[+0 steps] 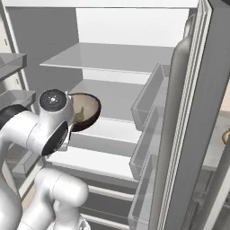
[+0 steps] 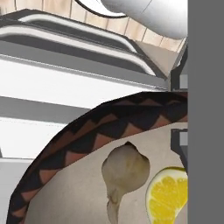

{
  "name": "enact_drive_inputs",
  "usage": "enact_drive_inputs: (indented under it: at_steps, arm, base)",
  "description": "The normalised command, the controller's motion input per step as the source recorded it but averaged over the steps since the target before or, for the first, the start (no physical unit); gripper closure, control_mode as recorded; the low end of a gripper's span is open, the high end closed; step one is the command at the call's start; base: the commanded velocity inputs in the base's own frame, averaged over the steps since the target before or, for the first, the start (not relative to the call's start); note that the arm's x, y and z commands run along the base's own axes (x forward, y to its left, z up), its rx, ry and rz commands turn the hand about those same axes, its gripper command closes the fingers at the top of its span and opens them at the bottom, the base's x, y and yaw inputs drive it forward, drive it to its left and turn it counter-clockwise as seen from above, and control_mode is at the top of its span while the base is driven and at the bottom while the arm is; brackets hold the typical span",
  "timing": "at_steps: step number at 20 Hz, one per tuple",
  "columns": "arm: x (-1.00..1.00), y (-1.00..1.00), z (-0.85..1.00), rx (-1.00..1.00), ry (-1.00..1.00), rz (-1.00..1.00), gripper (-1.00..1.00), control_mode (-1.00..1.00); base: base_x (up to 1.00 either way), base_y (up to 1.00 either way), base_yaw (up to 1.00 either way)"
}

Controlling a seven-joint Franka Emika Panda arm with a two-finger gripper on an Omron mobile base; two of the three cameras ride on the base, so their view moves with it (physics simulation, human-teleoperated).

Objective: Place the bowl with the garlic and lemon wedge on the second highest shelf of the fridge. Place the bowl with the fish and steak on the top shelf of the fridge.

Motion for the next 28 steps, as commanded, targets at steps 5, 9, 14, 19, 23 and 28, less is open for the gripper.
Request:
enact_drive_inputs:
  at_steps: [5, 9, 14, 19, 23, 28]
  arm:
    - [0.81, -0.15, 0.36, 0.07, -0.04, 0.0, 1.0, -1.0]
    - [0.6, -0.36, -0.13, 0.0, -0.02, 0.0, 1.0, -1.0]
    - [0.57, -0.21, -0.36, -0.03, 0.0, 0.0, 1.0, -1.0]
    - [0.72, -0.12, -0.26, -0.01, 0.0, 0.0, 1.0, -1.0]
    - [0.67, -0.06, -0.31, 0.0, 0.0, 0.0, 1.0, -1.0]
    - [0.66, -0.03, -0.33, 0.0, 0.0, 0.0, 1.0, -1.0]
  base:
    - [0.0, 0.0, 0.0]
    - [0.0, 0.0, 0.0]
    - [0.0, 0.0, 0.0]
    - [0.0, 0.0, 0.0]
    - [0.0, 0.0, 0.0]
    - [0.0, 0.0, 0.0]
